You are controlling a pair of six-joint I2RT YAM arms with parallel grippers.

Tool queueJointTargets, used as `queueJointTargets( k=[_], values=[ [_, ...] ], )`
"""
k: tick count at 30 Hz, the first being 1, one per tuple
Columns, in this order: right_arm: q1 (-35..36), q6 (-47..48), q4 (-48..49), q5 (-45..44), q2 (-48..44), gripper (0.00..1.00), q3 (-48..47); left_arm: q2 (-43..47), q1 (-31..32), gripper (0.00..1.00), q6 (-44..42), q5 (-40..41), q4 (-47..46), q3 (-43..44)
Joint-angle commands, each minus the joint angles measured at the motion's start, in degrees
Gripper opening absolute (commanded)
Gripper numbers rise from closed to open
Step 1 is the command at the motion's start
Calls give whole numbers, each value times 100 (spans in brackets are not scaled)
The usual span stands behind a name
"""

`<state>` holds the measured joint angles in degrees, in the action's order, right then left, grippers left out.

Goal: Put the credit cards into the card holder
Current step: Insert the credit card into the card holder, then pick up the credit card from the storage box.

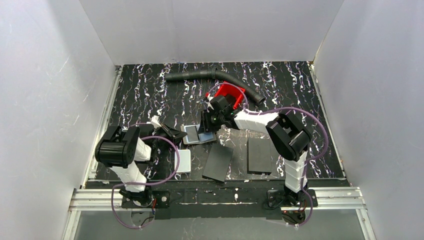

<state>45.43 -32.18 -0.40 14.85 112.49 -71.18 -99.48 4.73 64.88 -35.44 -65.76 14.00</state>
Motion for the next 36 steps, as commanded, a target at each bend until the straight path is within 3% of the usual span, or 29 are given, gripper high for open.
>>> queueJointTargets(
  k=[1, 11, 22, 27, 30, 34, 36],
  values=[
    [-34, 300, -259, -36, -375, 44, -74, 478, 19, 8, -345, -185, 710, 146],
    [-34, 520, -773, -28, -542, 45, -403, 1145, 12, 7, -1032, -214, 2370, 611],
    [-295, 1202, -1775, -479, -895, 56, -1119, 1146, -18, 7, -1145, -103, 2834, 632],
    [-613, 2328, -2796, -1607, -795, 60, -2011, 1182, -41, 8, -1245, -169, 3268, 780],
    [-677, 3269, -2702, -2349, -736, 64, -2162, 1156, -40, 8, -1280, -230, 3409, 860],
    [-850, 4563, -2234, -2204, -671, 77, -2036, 1136, -39, 9, -1285, -275, 3551, 934],
    [-962, 4761, -2216, -2098, -494, 79, -2188, 1112, -37, 9, -1277, -311, 3580, 968]
  ],
)
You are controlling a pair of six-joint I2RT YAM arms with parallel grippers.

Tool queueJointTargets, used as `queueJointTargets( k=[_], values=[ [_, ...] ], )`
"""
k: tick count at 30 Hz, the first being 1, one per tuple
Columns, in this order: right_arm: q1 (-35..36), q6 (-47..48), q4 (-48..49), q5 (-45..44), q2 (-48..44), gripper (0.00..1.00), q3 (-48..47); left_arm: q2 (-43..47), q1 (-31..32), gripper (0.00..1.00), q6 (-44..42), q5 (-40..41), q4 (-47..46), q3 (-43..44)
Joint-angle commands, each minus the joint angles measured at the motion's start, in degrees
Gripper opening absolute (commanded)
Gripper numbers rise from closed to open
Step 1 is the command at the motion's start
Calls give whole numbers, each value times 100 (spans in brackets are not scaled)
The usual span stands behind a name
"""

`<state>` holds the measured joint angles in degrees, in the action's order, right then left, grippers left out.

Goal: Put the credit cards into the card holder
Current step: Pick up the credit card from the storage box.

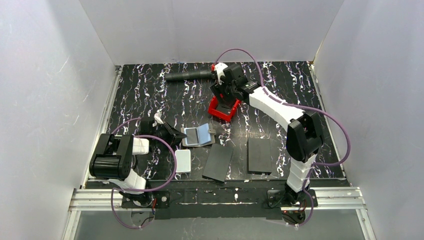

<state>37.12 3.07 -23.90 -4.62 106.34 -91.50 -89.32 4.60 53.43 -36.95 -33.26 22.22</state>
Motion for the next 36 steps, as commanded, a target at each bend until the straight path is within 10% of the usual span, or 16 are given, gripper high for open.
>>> queueJointTargets(
  k=[1, 28, 36],
  values=[
    [-208, 1310, 102, 8, 219, 79, -253, 101, -21, 9, -131, -159, 335, 151],
    [-399, 3423, 2649, 1193, 344, 39, 1664, -60, -21, 14, -61, -313, 415, 274],
    [-402, 3612, 2559, 1111, 597, 44, 1463, -46, -22, 13, -78, -295, 415, 257]
  ],
)
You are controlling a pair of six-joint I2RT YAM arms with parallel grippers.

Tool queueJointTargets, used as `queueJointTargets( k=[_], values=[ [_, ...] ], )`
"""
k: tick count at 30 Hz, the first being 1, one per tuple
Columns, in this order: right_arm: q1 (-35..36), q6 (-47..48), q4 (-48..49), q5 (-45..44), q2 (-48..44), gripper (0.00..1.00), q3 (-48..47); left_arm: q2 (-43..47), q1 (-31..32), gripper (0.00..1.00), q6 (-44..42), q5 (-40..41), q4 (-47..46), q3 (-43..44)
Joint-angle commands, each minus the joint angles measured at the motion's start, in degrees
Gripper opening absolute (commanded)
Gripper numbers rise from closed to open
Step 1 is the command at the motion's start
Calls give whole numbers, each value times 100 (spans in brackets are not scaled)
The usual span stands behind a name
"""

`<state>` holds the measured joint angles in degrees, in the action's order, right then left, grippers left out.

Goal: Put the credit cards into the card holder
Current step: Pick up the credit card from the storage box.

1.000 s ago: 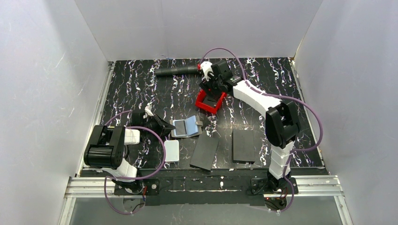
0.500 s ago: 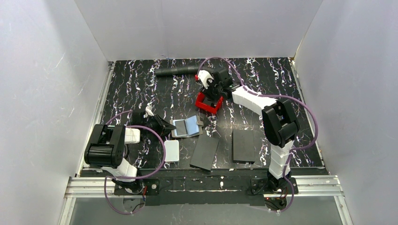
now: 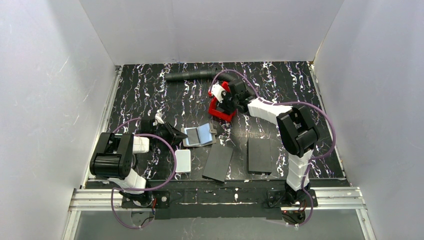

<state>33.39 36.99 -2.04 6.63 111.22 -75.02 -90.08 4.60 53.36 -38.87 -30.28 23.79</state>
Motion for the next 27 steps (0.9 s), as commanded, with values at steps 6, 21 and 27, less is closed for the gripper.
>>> queueJointTargets(
  k=[6, 21, 27],
  values=[
    [45, 416, 218, -239, 259, 45, -371, 15, -25, 13, -72, -88, 119, 108],
    [379, 920, 664, -1529, 485, 42, -194, 67, -21, 12, -80, -72, 119, 108],
    [379, 893, 671, -1320, 479, 50, -188, 91, -21, 13, -89, -74, 113, 108]
  ],
)
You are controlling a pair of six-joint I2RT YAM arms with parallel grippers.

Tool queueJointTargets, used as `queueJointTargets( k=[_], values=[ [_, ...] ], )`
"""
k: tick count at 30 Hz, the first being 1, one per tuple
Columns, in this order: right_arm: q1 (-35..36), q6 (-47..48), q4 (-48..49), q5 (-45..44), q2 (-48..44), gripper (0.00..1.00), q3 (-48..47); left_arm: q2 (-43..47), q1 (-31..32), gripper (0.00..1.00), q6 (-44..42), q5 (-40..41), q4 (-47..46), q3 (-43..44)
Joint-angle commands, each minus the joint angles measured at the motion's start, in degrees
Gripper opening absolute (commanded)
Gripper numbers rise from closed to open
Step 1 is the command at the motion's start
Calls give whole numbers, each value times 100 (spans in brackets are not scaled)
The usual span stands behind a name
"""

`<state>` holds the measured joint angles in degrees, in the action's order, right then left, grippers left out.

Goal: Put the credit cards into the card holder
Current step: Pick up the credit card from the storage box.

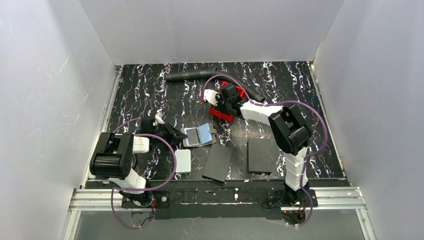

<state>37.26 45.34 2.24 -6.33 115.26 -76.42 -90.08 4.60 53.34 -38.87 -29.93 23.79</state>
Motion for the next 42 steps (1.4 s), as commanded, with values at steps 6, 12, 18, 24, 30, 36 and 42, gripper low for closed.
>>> queueJointTargets(
  k=[6, 12, 18, 24, 30, 36, 42],
  values=[
    [1, 41, 367, -304, 221, 49, -36, 121, -21, 13, -87, -52, 83, 91],
    [1, 43, 804, -511, 296, 52, 204, 134, -22, 13, -96, -41, 82, 73],
    [10, -2, 1487, -1034, 283, 44, 459, 134, -21, 12, -96, -32, 84, 74],
    [-8, -211, 1836, -1243, 113, 35, 472, 173, -25, 13, -105, -13, 82, 35],
    [-122, -435, 1819, -1202, 74, 35, 307, 201, -19, 12, -109, -6, 80, 16],
    [-281, -623, 1754, -1166, 4, 34, 178, 193, -23, 12, -100, -4, 84, 11],
    [-397, -760, 1714, -1115, -112, 32, 90, 199, -21, 12, -105, 3, 79, -6]
  ],
)
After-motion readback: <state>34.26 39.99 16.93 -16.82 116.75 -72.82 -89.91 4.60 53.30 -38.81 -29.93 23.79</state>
